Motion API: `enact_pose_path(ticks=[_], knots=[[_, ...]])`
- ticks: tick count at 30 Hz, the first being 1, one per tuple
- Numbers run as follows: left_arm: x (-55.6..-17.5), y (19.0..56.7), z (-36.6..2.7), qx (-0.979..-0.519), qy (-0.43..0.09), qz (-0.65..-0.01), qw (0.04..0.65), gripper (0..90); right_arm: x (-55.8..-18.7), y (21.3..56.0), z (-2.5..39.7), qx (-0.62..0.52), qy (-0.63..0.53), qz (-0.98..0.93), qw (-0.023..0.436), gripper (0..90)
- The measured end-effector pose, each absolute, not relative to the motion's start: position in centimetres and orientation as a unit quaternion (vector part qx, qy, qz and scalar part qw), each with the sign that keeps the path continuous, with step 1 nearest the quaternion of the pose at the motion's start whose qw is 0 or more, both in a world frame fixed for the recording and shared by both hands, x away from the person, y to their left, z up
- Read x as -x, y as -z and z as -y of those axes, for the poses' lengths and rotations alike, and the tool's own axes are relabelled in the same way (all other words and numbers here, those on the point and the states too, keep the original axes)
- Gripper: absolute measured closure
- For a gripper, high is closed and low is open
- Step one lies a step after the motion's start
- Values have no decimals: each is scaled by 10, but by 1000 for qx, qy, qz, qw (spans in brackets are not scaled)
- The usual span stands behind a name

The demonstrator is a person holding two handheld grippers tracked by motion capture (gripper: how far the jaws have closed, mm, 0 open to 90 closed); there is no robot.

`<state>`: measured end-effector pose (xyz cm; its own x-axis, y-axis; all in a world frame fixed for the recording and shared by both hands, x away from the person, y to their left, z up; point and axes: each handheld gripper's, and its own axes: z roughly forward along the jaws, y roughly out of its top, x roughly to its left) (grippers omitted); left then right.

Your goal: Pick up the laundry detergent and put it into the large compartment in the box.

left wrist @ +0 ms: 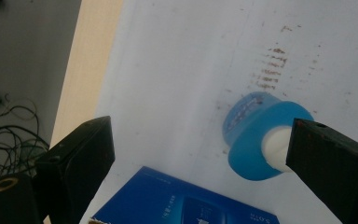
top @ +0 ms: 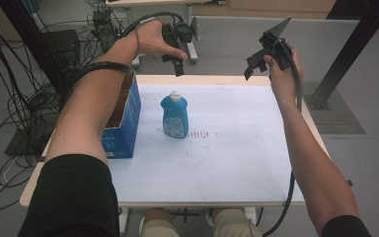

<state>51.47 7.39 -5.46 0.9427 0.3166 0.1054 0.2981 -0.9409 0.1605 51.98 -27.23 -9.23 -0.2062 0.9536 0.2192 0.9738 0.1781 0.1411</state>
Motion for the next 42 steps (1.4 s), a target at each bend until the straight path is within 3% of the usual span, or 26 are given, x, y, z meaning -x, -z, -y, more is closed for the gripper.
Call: enact_pose_path(ticks=[22,42], knots=[[-481,55,-62,-995,-38,-78,47,75,-513,92,278,631,123,764,47,50],[-476,100,-57,-999,-20,-41,26,77,-506,95,276,636,122,760,47,50]])
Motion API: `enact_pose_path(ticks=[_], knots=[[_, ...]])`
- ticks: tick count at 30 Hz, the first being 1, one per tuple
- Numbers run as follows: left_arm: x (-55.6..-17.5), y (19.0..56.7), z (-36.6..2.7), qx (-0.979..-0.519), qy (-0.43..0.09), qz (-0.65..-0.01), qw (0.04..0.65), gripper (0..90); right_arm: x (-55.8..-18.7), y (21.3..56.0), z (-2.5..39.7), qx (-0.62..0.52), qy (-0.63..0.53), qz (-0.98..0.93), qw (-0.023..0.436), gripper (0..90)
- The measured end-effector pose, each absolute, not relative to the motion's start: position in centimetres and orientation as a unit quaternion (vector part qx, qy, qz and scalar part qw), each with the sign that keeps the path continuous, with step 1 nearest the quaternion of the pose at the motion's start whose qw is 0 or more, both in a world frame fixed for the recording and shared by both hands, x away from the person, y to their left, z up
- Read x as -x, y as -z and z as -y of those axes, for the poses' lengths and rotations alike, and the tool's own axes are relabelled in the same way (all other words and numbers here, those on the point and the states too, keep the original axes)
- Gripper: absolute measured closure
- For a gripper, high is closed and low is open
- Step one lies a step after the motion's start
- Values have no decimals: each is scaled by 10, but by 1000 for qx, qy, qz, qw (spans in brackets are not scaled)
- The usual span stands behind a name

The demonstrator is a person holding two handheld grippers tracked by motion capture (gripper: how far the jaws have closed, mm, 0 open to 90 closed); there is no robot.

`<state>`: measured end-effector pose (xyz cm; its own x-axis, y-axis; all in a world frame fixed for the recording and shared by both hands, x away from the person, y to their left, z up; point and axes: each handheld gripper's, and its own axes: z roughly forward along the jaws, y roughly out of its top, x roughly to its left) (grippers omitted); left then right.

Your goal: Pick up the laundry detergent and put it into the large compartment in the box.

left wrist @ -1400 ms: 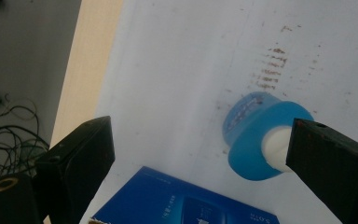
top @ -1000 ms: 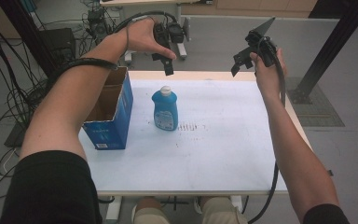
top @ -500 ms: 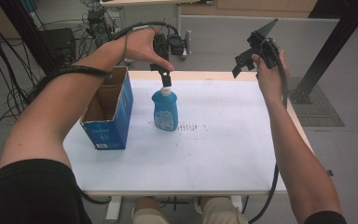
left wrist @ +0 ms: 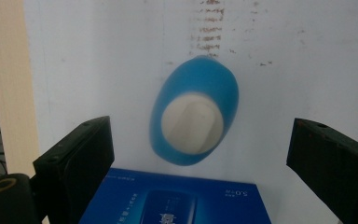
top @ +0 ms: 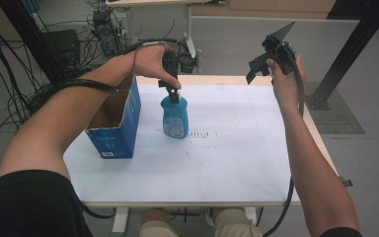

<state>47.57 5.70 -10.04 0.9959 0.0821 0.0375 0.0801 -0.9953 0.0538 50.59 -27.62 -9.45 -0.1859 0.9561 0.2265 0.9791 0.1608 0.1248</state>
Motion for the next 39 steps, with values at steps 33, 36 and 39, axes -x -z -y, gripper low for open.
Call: enact_pose_path(ticks=[33,36,39], knots=[[-484,164,-51,-999,2,-35,12,75,-513,102,274,637,115,761,53,50],[-484,165,-51,-999,3,-36,12,75,-514,103,274,636,115,761,53,50],[-484,167,-50,-999,2,-35,13,75,-516,105,273,636,113,762,55,50]])
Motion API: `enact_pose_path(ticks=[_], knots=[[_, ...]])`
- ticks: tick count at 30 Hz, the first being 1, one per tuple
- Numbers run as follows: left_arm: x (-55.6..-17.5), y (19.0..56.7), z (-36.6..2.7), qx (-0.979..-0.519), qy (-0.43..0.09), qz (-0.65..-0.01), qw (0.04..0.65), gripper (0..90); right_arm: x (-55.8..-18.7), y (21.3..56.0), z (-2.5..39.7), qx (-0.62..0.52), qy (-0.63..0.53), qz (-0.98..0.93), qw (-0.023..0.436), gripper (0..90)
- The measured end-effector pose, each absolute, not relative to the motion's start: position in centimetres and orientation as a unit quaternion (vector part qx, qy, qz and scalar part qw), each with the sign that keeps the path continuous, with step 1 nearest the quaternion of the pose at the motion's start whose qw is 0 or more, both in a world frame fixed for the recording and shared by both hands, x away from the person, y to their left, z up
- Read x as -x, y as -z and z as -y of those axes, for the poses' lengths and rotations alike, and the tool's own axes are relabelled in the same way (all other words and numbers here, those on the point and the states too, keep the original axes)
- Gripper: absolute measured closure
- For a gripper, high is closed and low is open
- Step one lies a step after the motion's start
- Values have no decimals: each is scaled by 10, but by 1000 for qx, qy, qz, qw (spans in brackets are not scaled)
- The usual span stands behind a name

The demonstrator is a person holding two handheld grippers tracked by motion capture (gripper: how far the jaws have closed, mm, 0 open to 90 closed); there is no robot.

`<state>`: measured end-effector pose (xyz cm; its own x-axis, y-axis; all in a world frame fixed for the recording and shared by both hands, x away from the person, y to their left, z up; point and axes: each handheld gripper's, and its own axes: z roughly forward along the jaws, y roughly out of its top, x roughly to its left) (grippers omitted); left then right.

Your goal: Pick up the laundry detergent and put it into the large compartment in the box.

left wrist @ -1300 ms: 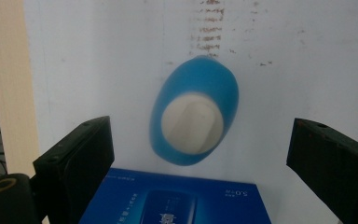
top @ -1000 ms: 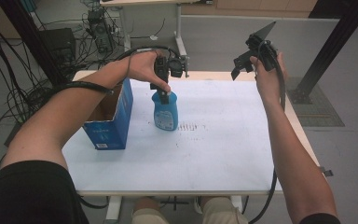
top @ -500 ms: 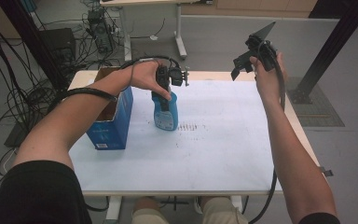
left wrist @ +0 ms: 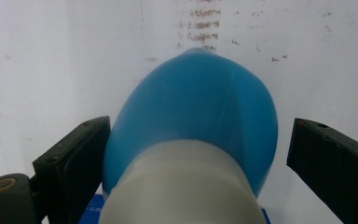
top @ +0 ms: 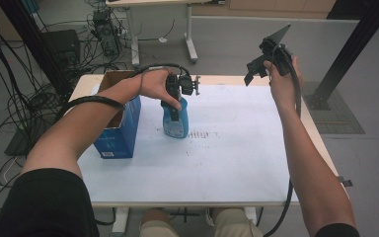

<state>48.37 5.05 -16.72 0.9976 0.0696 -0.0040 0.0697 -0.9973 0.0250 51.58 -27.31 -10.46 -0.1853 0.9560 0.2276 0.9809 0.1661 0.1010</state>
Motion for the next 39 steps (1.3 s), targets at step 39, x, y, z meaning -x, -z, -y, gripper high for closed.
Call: enact_pose_path(ticks=[39], knots=[[-483,170,-52,-999,-1,-36,10,77,-519,108,272,636,110,761,59,50]])
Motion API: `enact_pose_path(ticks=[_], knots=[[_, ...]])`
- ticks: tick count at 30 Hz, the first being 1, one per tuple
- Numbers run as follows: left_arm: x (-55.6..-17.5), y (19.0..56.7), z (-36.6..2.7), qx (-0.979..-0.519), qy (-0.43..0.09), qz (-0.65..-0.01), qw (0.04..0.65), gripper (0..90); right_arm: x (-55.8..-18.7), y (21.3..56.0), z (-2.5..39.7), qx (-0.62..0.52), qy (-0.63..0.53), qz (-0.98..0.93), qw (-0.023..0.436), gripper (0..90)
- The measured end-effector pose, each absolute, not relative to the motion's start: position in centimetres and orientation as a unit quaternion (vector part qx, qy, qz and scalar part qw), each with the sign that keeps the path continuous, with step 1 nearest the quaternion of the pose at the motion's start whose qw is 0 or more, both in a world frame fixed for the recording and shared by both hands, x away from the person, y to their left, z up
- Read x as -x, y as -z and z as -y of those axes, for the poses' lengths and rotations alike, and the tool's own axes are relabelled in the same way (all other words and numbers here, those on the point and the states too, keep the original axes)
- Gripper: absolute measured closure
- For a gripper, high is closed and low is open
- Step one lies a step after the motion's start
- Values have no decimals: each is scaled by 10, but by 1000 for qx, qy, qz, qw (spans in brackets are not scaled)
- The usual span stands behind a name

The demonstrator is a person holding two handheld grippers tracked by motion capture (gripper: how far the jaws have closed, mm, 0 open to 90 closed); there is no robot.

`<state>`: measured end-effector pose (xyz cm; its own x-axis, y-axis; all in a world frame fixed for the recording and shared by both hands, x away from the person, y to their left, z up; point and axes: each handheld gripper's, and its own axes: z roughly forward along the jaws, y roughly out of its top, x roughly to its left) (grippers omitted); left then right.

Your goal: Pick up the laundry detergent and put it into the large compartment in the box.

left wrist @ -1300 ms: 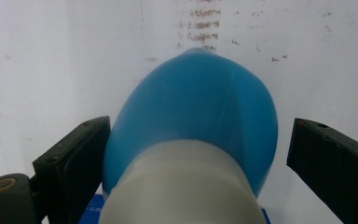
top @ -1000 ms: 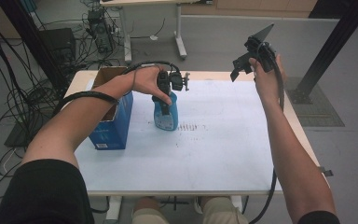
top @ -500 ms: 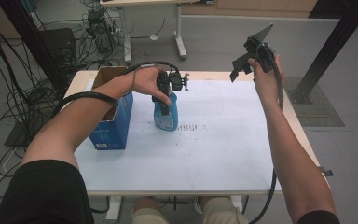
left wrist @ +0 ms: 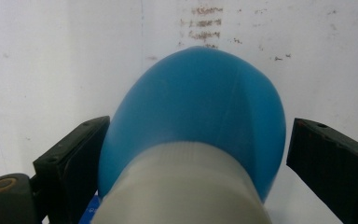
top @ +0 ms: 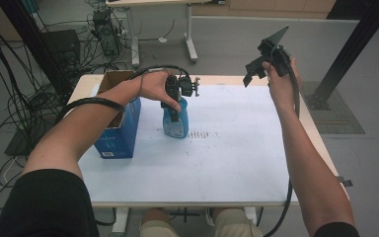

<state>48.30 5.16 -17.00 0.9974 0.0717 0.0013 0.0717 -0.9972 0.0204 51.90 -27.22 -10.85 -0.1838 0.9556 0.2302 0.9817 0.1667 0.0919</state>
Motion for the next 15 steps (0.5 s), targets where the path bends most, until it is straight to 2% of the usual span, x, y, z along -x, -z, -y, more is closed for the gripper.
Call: enact_pose_path(ticks=[15], knots=[[-483,168,-55,-999,-1,-40,12,78,-519,109,271,636,110,761,59,51]])
